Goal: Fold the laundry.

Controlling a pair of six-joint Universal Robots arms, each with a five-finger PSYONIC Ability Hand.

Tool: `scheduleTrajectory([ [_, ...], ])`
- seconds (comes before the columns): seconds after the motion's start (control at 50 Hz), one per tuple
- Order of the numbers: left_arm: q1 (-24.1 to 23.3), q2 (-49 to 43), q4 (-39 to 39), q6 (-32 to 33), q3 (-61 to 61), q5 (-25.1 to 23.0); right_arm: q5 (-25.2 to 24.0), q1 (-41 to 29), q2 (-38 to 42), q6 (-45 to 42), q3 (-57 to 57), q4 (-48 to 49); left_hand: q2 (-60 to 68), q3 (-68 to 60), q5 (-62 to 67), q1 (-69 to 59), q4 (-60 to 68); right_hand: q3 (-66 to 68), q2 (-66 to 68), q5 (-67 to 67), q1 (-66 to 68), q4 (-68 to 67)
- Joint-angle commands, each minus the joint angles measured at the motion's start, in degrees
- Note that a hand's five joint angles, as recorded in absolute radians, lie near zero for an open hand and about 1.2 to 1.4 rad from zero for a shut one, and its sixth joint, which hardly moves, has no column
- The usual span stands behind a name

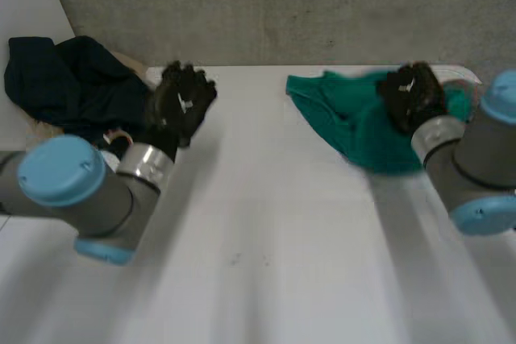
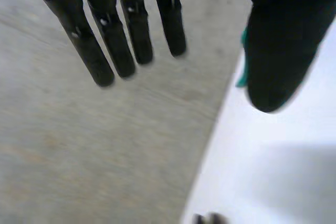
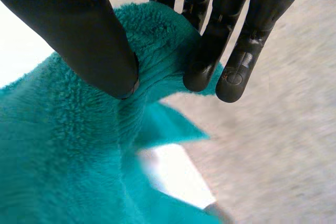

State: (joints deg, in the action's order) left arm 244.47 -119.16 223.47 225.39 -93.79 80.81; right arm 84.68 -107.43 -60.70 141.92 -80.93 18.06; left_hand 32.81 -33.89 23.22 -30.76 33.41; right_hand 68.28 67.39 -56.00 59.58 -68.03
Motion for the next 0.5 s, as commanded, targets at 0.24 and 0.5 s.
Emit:
scheduleTrajectory([
  [0.24,-2.7,-1.9,-2.3,-32.4,4.3,0.9,-0.7,-11.1,-20.1,0.2,-0.1,-8.8,-22.4,23.5,-22.8,20.4,-23.0,11.7,12.6,-14.0,20.4,-12.0],
  [0.5,-3.6,-11.2,-9.4,-37.1,11.8,-2.1,-3.6,-18.9,-34.7,0.6,-0.2,-13.3,-22.8,23.8,-23.2,20.7,-23.4,11.7,12.6,-14.0,20.4,-12.0],
])
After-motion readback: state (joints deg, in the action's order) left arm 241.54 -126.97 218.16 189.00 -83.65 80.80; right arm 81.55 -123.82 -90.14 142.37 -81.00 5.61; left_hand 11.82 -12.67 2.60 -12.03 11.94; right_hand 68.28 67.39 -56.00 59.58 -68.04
